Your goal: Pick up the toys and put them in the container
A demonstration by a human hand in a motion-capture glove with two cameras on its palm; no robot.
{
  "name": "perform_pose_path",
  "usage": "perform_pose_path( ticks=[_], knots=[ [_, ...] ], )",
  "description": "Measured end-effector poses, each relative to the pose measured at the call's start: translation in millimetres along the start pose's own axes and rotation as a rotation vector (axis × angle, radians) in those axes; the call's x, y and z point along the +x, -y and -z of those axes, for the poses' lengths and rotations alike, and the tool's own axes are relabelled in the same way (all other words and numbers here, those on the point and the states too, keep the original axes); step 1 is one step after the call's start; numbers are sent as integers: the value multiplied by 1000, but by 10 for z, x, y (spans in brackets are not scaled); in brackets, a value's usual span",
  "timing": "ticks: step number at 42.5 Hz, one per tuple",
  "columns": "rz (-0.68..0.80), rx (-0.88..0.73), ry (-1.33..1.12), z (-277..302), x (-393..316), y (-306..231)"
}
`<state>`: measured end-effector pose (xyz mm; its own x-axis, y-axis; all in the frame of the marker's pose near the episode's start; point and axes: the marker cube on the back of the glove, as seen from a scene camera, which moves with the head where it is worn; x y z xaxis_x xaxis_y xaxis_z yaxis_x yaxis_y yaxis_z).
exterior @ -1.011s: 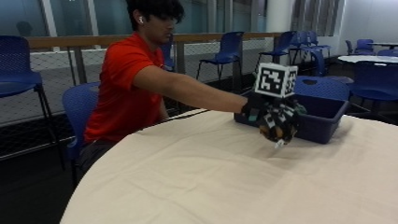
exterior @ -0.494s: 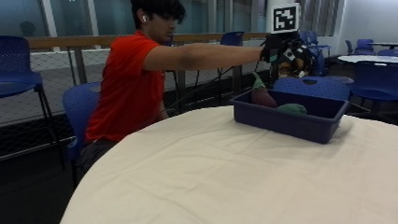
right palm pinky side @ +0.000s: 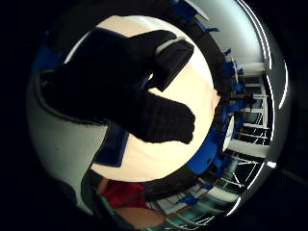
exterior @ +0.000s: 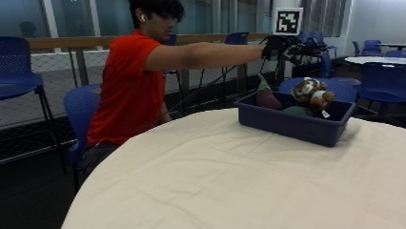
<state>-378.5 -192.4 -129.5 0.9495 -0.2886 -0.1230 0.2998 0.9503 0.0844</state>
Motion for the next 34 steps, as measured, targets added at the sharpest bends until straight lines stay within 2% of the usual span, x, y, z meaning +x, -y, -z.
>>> perform_pose_path(
  ticks=[6,14,20,34],
  knots=[
    [-33,-14,36,-3,168,-140],
    [64,-23,54,-104,592,-503],
    [-89,-38,13,-346,1078,-792],
    [-211,-115,117,-986,1884,-1523]
  ],
)
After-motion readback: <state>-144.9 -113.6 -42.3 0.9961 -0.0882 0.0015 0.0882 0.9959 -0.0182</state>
